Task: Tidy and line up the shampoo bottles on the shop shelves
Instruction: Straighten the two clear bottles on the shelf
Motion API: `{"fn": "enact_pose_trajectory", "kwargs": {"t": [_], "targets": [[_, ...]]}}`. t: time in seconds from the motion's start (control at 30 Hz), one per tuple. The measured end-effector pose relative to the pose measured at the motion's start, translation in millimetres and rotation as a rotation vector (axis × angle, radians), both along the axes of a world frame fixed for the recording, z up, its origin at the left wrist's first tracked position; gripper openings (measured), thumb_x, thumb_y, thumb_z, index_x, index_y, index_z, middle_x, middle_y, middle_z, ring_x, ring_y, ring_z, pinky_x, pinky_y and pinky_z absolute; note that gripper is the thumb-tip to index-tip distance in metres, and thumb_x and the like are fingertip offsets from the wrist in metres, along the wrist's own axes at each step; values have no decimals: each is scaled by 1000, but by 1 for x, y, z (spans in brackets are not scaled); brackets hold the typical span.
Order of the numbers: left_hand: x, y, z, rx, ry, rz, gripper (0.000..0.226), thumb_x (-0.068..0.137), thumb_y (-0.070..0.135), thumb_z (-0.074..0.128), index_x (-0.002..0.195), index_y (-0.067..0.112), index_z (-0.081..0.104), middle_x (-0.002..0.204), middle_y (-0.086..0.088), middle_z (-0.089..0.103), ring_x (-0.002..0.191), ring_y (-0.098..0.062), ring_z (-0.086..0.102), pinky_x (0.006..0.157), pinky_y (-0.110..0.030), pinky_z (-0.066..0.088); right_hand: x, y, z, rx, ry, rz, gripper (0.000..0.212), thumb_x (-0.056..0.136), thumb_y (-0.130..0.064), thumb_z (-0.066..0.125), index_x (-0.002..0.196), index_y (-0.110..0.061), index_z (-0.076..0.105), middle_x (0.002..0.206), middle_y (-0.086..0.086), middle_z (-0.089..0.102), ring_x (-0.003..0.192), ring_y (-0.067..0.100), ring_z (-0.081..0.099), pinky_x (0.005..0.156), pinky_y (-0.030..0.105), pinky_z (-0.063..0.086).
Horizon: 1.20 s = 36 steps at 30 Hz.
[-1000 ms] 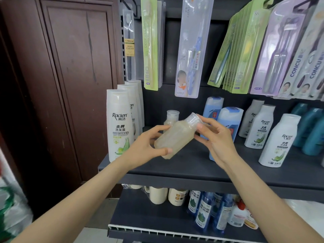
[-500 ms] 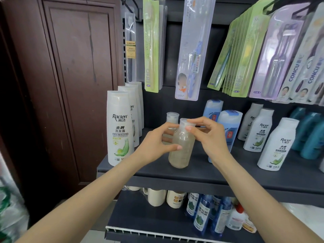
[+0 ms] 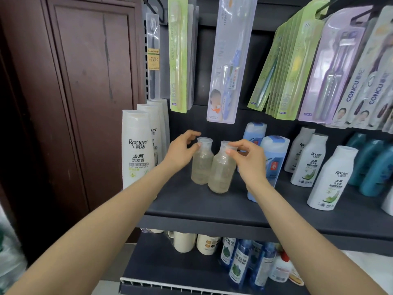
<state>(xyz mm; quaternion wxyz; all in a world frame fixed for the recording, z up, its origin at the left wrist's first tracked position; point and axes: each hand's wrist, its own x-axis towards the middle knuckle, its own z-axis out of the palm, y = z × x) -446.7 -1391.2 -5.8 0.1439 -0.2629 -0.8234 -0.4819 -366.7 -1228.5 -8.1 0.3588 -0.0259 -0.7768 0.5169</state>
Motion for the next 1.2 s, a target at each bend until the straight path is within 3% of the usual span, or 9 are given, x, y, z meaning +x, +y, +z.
{"fn": "enact_pose_trajectory", "kwargs": {"t": [0.13, 0.23, 0.37, 0.57, 0.77, 0.87, 0.97, 1.07, 1.2], "targets": [[-7, 4, -1, 19, -71, -63, 30, 85, 16, 66, 114, 16, 58, 109, -4, 63, 101, -17, 60, 93, -31, 49, -21, 1, -7, 66, -14, -86, 9, 86, -8, 63, 90, -12, 69, 94, -4, 68, 81, 5, 57, 67, 13, 41], [-7, 6, -5, 6, -59, -65, 40, 77, 15, 74, 112, 14, 55, 103, -1, 61, 94, -15, 58, 74, -13, 46, -36, 0, -11, 113, -30, -136, 12, 88, -7, 59, 95, -12, 67, 99, 2, 68, 90, 16, 58, 74, 19, 39], [-6, 8, -12, -3, -12, -47, 41, 77, 14, 75, 111, 15, 52, 103, 2, 59, 96, -14, 57, 72, -9, 41, -47, -4, -20, 177, -6, -159, 18, 91, -7, 54, 105, -13, 62, 104, 11, 62, 96, 25, 58, 75, 22, 37], [-5, 9, -12, -2, -2, -51, 41, 77, 14, 75, 112, 14, 51, 105, 2, 59, 97, -14, 56, 72, -11, 40, -37, -3, -47, 202, 5, 38, 65, 87, -2, 59, 143, -23, 34, 146, -2, 38, 133, 10, 33, 103, 12, 22], [-5, 9, -10, -3, -9, -59, 41, 78, 14, 74, 111, 17, 50, 106, 4, 57, 97, -10, 55, 71, -7, 41, -60, 4, -38, 112, -6, 11, 63, 80, 8, 61, 131, -25, 47, 131, -1, 50, 115, 7, 45, 96, 16, 35], [-6, 9, -11, 1, -1, -52, 41, 78, 15, 74, 111, 17, 50, 104, 6, 57, 96, -9, 55, 72, -6, 40, -79, 5, -29, 57, -61, 18, 57, 82, 8, 59, 129, -22, 50, 125, 9, 51, 101, 12, 49, 79, 1, 35], [-8, 10, -13, 2, -1, -51, 41, 78, 16, 74, 111, 19, 50, 104, 9, 57, 97, -8, 55, 70, -6, 39, -101, 7, -28, 176, -107, 29, 60, 86, -2, 60, 139, -20, 40, 135, 15, 47, 119, 28, 47, 92, 16, 31], [-9, 11, -15, 9, -3, -46, 41, 78, 17, 74, 111, 21, 50, 105, 12, 56, 98, -6, 55, 71, -6, 39, -113, 4, -31, 272, -126, 56, 54, 90, -9, 57, 140, -23, 40, 138, 15, 45, 124, 27, 45, 100, 30, 34], [-7, 11, -16, -6, 3, -38, 42, 78, 19, 74, 112, 23, 49, 104, 16, 55, 98, -5, 55, 71, -6, 40, -113, 1, -33, 224, -85, 21, 37, 86, -44, 60, 116, -23, 63, 107, -3, 58, 95, 4, 58, 76, 17, 45]]}}
